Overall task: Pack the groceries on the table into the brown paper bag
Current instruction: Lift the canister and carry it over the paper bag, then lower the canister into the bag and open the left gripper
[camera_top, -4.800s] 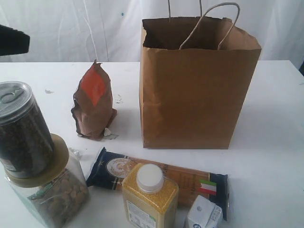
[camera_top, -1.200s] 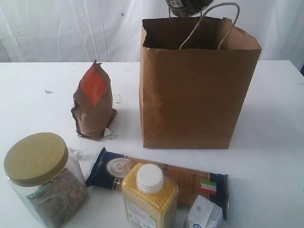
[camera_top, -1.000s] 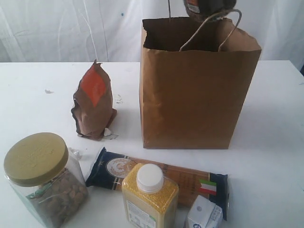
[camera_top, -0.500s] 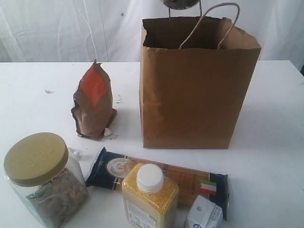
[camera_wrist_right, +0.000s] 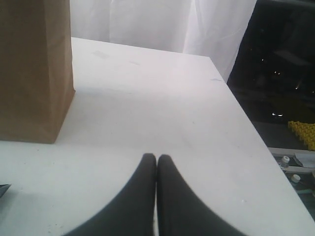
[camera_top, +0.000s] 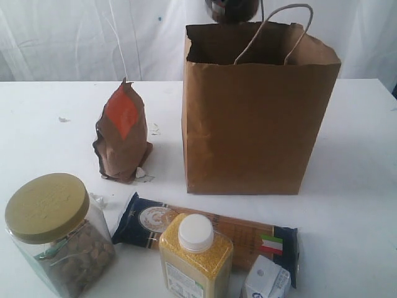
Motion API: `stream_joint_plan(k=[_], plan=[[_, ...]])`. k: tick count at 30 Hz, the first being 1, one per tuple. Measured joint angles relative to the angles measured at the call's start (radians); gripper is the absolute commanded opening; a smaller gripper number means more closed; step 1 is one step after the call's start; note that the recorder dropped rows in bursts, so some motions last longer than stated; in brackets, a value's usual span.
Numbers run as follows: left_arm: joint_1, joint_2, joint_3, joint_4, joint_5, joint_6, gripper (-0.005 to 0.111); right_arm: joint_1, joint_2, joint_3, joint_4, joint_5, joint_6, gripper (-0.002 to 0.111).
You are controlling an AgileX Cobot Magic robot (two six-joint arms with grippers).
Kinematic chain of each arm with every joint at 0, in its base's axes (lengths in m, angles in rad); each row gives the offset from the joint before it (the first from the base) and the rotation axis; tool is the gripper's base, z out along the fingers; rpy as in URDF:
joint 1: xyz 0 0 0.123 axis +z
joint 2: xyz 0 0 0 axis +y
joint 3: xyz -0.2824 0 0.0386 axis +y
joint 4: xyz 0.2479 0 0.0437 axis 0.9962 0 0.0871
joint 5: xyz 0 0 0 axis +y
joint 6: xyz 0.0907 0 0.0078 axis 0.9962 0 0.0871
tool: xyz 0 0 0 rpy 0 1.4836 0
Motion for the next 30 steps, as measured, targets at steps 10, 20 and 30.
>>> stream_joint_plan(k=[10, 20, 30], plan=[[0.000, 0.056, 0.002, 0.003, 0.025, -0.002, 0.000, 0.000, 0.000, 0.000, 0.000, 0.000, 0.000, 0.000], [0.000, 0.105, 0.002, 0.003, 0.089, -0.004, 0.014, 0.000, 0.000, 0.000, 0.000, 0.000, 0.000, 0.000], [0.000, 0.117, 0.050, 0.003, 0.148, -0.010, 0.066, 0.000, 0.000, 0.000, 0.000, 0.000, 0.000, 0.000]])
